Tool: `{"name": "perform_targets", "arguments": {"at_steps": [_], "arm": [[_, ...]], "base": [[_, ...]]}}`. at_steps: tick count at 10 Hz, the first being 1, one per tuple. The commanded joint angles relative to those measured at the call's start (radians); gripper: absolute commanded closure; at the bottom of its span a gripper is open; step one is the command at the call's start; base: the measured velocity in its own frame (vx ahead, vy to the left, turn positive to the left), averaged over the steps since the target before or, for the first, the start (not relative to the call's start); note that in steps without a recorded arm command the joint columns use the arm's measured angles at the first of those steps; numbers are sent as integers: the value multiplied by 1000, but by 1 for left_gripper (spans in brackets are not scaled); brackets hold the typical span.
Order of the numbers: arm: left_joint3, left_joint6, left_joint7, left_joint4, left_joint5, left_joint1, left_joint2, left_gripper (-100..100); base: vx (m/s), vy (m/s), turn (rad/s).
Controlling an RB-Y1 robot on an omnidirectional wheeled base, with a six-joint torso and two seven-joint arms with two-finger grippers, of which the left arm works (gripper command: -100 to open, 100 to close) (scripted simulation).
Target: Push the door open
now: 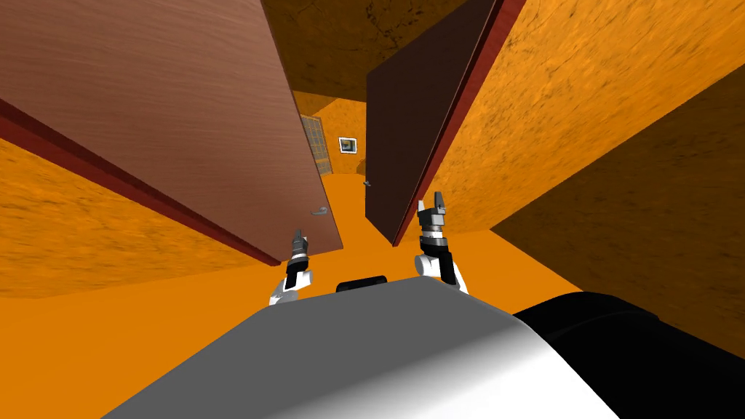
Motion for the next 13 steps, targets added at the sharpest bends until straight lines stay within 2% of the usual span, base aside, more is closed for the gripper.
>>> {"name": "perform_targets", "arguments": {"at_steps": [1, 5, 6, 8, 9, 13], "arm": [[8, -6, 3, 37, -3, -16, -3, -100], [26, -19, 9, 121, -10, -51, -10, -100], [34, -25, 12, 160, -13, -68, -13, -100], [41, -30, 15, 193, -16, -81, -17, -100], [48, -35, 17, 225, -19, -95, -21, -100], [58, -42, 21, 275, -23, -116, -28, -100]], "base": [[4, 88, -159], [0, 104, -153], [8, 143, -228], [1, 122, -157], [-2, 98, -171], [-6, 75, -100]]}}
